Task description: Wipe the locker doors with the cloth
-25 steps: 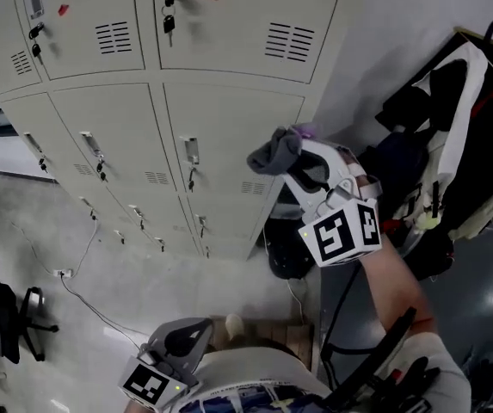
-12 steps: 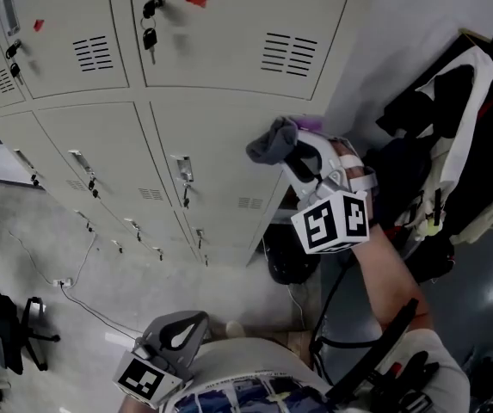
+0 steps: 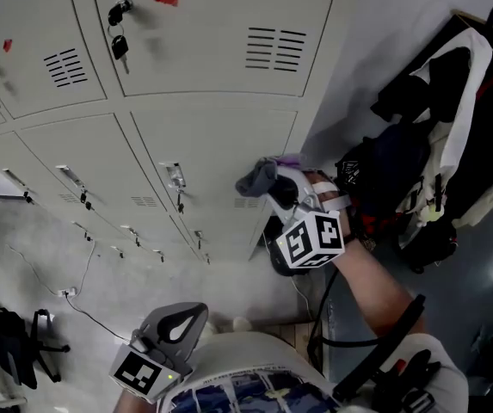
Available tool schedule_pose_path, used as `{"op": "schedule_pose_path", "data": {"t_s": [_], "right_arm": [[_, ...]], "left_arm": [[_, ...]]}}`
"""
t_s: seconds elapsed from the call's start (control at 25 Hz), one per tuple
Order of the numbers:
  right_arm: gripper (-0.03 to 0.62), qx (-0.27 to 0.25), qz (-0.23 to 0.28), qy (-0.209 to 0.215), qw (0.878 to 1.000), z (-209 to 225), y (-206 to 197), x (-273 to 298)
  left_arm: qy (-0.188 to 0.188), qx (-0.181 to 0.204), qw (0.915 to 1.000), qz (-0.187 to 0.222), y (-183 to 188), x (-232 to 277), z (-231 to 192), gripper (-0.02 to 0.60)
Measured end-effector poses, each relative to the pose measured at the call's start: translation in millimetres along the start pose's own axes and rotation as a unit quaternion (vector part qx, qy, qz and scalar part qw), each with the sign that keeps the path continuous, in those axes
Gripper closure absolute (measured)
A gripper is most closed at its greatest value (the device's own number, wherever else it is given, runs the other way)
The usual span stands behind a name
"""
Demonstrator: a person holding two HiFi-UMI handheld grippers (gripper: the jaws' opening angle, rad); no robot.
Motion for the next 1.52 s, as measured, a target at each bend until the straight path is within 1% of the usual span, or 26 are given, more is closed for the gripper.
{"op": "schedule_pose_path", "data": {"t_s": [0.24,0.4,0.72,0.88,1.0,1.12,1.24,1.36,1.44,1.52], "right_arm": [[0.482,0.026,-0.01,0.054,0.998,-48,-12,25],[0.482,0.045,-0.024,0.092,0.994,-83,-20,44],[0.484,0.065,-0.05,0.177,0.981,-162,-44,83],[0.484,0.076,-0.061,0.209,0.973,-188,-51,99],[0.484,0.082,-0.073,0.226,0.968,-196,-51,102],[0.484,0.083,-0.075,0.219,0.969,-179,-42,88],[0.484,0.085,-0.069,0.186,0.977,-138,-26,58],[0.482,0.08,-0.053,0.128,0.987,-77,-1,19],[0.482,0.067,-0.037,0.082,0.994,-32,19,-8],[0.482,0.052,-0.023,0.035,0.998,10,37,-31]], "left_arm": [[0.0,-0.002,1.0,-0.005,4,0,-8,0.58],[0.001,-0.001,0.9999,-0.01,4,-4,-13,0.58],[0.011,-0.004,0.9999,-0.008,5,-14,-23,0.58],[0.012,-0.001,0.9999,-0.011,4,-16,-26,0.58],[0.013,-0.004,0.9999,-0.007,4,-18,-28,0.58],[0.011,-0.009,0.9999,-0.002,3,-19,-30,0.58],[0.004,-0.012,0.9999,0.004,4,-18,-32,0.58],[-0.007,-0.008,0.9999,0.009,5,-16,-33,0.58],[-0.014,-0.006,0.9998,0.011,5,-14,-33,0.58],[-0.02,-0.003,0.9997,0.014,7,-12,-32,0.58]]}}
Point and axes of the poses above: the fingertips, and each gripper's own axes: x forward along the fingers, z to its right, y out of its top, the point moved 7 cm from there along -x, backward along the fingers, and after that the axes turned 14 degrees about -x, right-handed, at the moved point
